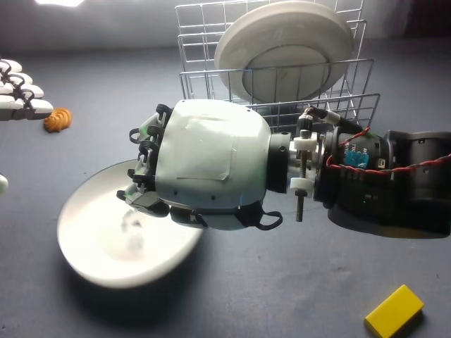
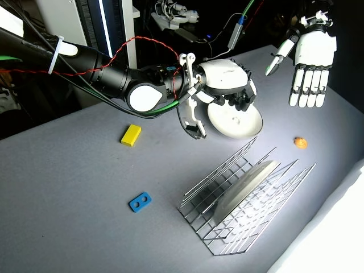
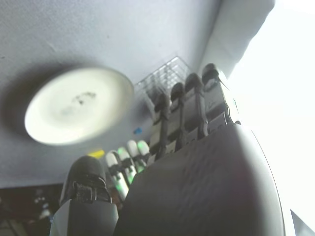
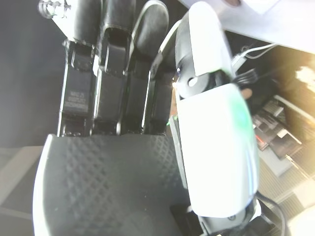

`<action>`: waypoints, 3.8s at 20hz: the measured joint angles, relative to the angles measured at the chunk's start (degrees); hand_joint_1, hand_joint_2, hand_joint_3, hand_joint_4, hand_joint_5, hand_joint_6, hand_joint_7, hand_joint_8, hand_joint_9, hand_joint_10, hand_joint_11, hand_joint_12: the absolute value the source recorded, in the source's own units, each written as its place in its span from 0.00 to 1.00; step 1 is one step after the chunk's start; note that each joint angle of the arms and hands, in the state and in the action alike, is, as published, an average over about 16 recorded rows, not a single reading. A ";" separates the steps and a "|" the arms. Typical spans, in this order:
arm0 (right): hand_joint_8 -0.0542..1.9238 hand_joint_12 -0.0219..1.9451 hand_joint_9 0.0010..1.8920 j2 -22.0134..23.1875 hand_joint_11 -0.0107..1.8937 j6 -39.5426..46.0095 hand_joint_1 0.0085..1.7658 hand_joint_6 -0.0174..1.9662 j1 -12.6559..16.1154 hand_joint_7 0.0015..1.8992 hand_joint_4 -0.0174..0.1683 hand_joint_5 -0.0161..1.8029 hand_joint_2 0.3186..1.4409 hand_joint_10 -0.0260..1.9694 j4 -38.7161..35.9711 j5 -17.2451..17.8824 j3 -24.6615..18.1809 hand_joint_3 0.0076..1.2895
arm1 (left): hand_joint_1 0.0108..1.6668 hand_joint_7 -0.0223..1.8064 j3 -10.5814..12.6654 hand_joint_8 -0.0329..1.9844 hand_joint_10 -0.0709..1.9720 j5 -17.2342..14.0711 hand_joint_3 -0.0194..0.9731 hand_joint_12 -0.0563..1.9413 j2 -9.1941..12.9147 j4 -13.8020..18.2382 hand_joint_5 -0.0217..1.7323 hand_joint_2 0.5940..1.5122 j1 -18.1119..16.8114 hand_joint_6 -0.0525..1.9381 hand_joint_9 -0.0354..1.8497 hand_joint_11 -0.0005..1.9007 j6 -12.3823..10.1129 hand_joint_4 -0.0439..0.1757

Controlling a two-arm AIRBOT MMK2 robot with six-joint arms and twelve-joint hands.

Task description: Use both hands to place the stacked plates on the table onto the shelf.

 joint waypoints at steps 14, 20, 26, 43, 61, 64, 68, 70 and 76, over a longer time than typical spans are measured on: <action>0.12 0.11 0.18 4.49 0.11 2.82 0.65 0.13 0.72 0.15 0.11 0.15 0.53 0.01 -0.60 -0.69 -2.45 0.00 | 0.01 0.09 -4.58 0.02 0.04 -8.31 0.03 0.06 0.01 6.83 0.09 0.63 6.01 0.03 0.07 0.02 0.01 0.22; 0.03 0.01 0.01 9.98 0.01 5.64 0.64 0.02 1.03 0.01 0.10 0.02 0.48 0.01 -1.03 -2.25 -5.90 0.00 | 0.01 0.09 -6.99 0.02 0.04 -6.74 0.03 0.07 -1.05 7.88 0.10 0.62 7.27 0.03 0.08 0.02 0.03 0.21; 0.03 0.01 0.01 14.52 0.02 7.61 0.64 0.02 0.87 0.01 0.09 0.02 0.48 0.01 -1.80 -3.36 -9.00 0.00 | 0.01 0.09 -8.14 0.02 0.04 -2.47 0.03 0.07 -2.82 7.55 0.10 0.62 7.06 0.03 0.08 0.02 0.06 0.21; 0.04 0.01 0.01 15.94 0.02 8.24 0.66 0.02 -0.40 0.01 0.10 0.02 0.48 0.01 -4.53 -2.72 -10.25 0.00 | 0.01 0.07 -7.99 0.02 0.02 9.89 0.03 0.06 -5.90 -0.74 0.09 0.62 10.83 0.02 0.04 0.01 0.06 0.19; 0.04 0.02 0.01 -3.67 0.03 -6.13 0.66 0.02 -1.16 0.01 0.09 0.02 0.48 0.01 0.19 -4.54 6.55 0.00 | 0.01 0.05 -8.18 0.01 0.01 9.35 0.03 0.07 -5.40 -3.76 0.07 0.62 17.37 0.01 0.03 0.02 0.01 0.16; 0.04 0.03 0.01 -7.46 0.03 -8.15 0.67 0.02 -1.28 0.01 0.09 0.02 0.48 0.01 1.67 -4.37 10.54 0.00 | 0.01 0.05 -8.19 0.01 0.01 9.28 0.03 0.07 -5.41 -3.93 0.07 0.62 17.49 0.01 0.03 0.02 0.01 0.16; 0.04 0.10 0.03 -11.32 0.03 -9.76 0.67 0.02 -1.36 0.04 0.09 0.06 0.50 0.01 3.05 -3.53 14.80 0.00 | 0.01 0.05 -8.20 0.01 0.01 9.16 0.03 0.07 -5.41 -4.19 0.07 0.61 17.67 0.01 0.03 0.02 0.00 0.16; 0.04 0.16 0.06 -12.73 0.03 -9.97 0.67 0.02 -1.40 0.07 0.10 0.09 0.51 0.01 3.56 -2.90 16.53 0.00 | 0.01 0.05 -8.20 0.01 0.01 9.10 0.03 0.06 -5.41 -4.34 0.07 0.61 17.76 0.01 0.03 0.02 -0.01 0.16; 0.07 0.31 0.23 -15.04 0.12 -9.85 0.69 0.08 -1.37 0.24 0.09 0.26 0.55 0.02 4.97 -1.25 18.90 0.00 | 0.01 0.05 -8.18 0.01 0.01 8.89 0.03 0.06 -5.39 -4.93 0.07 0.61 18.07 0.01 0.03 0.02 -0.02 0.16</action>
